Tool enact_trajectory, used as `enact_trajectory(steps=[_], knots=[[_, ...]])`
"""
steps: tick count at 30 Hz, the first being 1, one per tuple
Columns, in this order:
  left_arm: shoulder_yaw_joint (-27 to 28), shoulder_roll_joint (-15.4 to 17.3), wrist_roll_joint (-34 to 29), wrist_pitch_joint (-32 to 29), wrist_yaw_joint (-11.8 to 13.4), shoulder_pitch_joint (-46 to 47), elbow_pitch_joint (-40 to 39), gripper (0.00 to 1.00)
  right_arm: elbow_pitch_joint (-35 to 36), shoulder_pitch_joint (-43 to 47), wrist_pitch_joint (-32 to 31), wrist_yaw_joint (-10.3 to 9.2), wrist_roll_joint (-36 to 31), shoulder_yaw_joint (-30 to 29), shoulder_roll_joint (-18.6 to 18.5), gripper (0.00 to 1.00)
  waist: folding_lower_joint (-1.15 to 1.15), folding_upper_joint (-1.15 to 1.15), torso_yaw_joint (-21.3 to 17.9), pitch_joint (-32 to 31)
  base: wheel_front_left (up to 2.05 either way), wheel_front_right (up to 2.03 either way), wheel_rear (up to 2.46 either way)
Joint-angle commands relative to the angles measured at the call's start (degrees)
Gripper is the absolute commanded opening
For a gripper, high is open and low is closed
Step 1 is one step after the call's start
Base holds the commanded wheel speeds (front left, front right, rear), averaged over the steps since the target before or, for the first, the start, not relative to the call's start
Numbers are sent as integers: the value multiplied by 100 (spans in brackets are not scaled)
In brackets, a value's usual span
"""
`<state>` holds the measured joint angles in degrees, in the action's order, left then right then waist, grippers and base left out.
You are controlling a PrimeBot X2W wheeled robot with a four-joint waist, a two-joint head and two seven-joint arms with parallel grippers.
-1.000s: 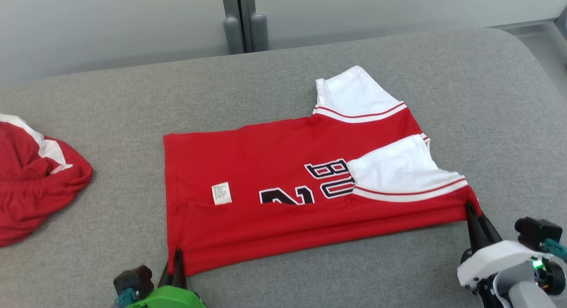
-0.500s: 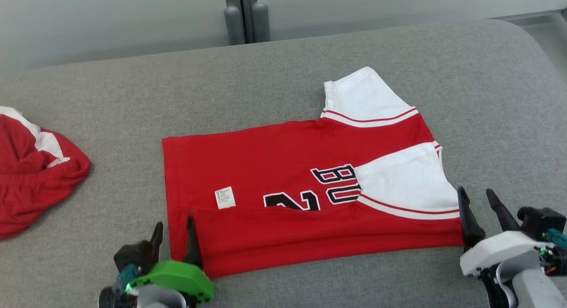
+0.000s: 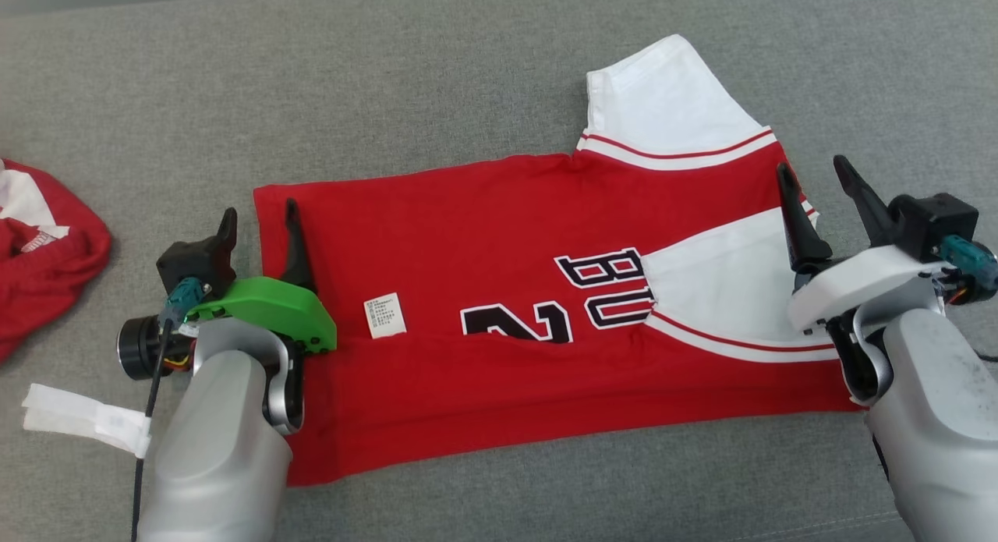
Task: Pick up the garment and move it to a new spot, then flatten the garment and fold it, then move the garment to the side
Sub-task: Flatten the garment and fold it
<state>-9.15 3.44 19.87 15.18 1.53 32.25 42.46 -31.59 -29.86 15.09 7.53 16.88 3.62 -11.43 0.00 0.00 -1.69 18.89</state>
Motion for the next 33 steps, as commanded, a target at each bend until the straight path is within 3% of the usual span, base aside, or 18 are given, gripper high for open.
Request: enact_trajectory(steps=[1, 6, 7, 8, 9, 10, 22, 27, 32, 33], knots=[[54, 82, -89, -7, -31, 198, 134, 100, -60, -180, 9, -9, -38, 83, -64, 100, 0, 0, -42, 305, 0, 0, 0], [122, 100, -213, -7, -106, 540, 494, 100, -376, -799, 5, -9, -38, 395, -221, 100, 0, 0, -29, 527, 0, 0, 0], [113, 95, -234, -7, -131, 576, 545, 89, -455, -943, -22, -9, -8, 459, -244, 100, 0, 0, -10, 567, 0, 0, 0], [119, 89, -255, -8, -146, 614, 570, 64, -513, -1064, -47, -9, -3, 513, -278, 100, 0, 0, 12, 600, 0, 0, 0], [123, 78, -285, -10, -173, 650, 595, 23, -585, -1227, -83, -9, 6, 575, -312, 100, 0, 0, 41, 636, 0, 0, 0], [109, 64, -307, -11, -205, 668, 624, 0, -649, -1349, -121, -9, 17, 616, -333, 100, 0, 0, 67, 663, 0, 0, 0], [-169, -34, -387, -6, -447, 898, -12, 0, -1714, -3011, -1188, -9, 161, 1324, -534, 100, 0, 0, 680, 1028, 0, 0, 0], [-656, -42, -16, -7, -346, 855, -376, 0, -2316, -3511, -1428, -9, 9, 1332, -650, 100, 0, 0, 899, 1199, 0, 0, 0], [-1001, -44, 273, -7, -206, 851, -563, 0, -2892, -3684, -1603, -6, -9, 1313, -522, 100, 0, 0, 1011, 1271, 0, 0, 0], [-1058, -44, 320, -7, -184, 855, -588, 0, -2965, -3671, -1620, -4, 32, 1353, -470, 63, 0, 0, 1024, 1279, 0, 0, 0]])
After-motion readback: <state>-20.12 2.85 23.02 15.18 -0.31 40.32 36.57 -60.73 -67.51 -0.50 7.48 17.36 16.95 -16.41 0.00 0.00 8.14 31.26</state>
